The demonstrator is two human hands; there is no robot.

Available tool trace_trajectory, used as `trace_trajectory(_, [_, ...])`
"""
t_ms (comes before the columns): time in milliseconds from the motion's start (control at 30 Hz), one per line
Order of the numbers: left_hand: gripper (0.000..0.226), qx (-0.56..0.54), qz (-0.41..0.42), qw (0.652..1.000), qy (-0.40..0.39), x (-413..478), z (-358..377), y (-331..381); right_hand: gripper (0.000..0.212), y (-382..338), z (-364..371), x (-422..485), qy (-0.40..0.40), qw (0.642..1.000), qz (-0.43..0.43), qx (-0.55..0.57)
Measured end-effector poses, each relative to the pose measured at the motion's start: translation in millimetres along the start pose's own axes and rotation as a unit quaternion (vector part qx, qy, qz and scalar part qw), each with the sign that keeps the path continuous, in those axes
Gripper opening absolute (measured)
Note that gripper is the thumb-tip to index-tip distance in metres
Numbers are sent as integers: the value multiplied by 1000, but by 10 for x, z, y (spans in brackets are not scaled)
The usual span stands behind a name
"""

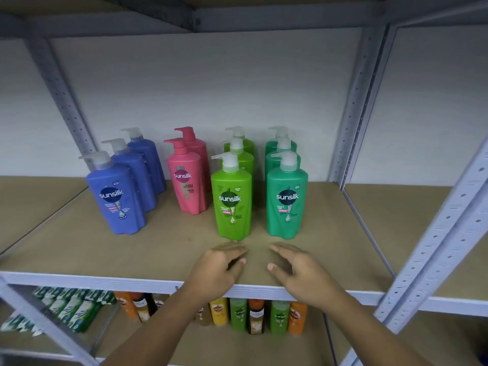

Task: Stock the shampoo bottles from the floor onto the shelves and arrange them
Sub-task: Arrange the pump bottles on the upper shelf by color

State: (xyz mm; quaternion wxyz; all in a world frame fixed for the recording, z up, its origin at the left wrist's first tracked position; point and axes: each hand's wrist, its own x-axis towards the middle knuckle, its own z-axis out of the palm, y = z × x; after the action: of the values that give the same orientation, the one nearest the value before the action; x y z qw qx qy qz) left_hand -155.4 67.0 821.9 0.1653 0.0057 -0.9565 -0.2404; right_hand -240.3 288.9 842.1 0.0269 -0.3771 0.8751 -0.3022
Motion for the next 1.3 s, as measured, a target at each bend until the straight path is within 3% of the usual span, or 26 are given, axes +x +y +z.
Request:
trace_trajectory(267, [39,-27,-103,992,64,-2,-259,-233,70,-364,195,374,20,995,26,97])
trace_trajectory(367, [60,-78,-126,985,85,151,-336,-302,76,-444,244,501,29,989,36,141])
trace_trajectory(467, [84,-206,-106,972,43,340,-347,-341,70,-508,284,575,52,980,47,184])
trace_trajectory(600, [97,-284,-75,956,13,533,-253,-488,62,-590,330,623,86,967,59,233])
trace_trajectory(733, [83,-293,-69,953,38,593,-196,-536,60,-568,375,669,100,954,69,273])
trace_trajectory(867, [85,-280,-59,957,51,652,-159,-629,61,-568,400,716,101,948,67,295])
trace_trajectory(1000, [77,-246,-48,966,56,622,-244,-617,55,-619,328,652,118,956,60,262])
trace_trajectory(1100, [62,-230,-6,968,97,606,-471,-545,43,-666,113,554,214,956,51,195])
trace_trajectory(1200, [47,-285,26,948,139,660,-853,-400,27,-751,-290,483,331,939,-7,96])
trace_trajectory(1300, [26,-313,57,933,169,841,-1285,-214,23,-867,-801,549,381,922,-9,72])
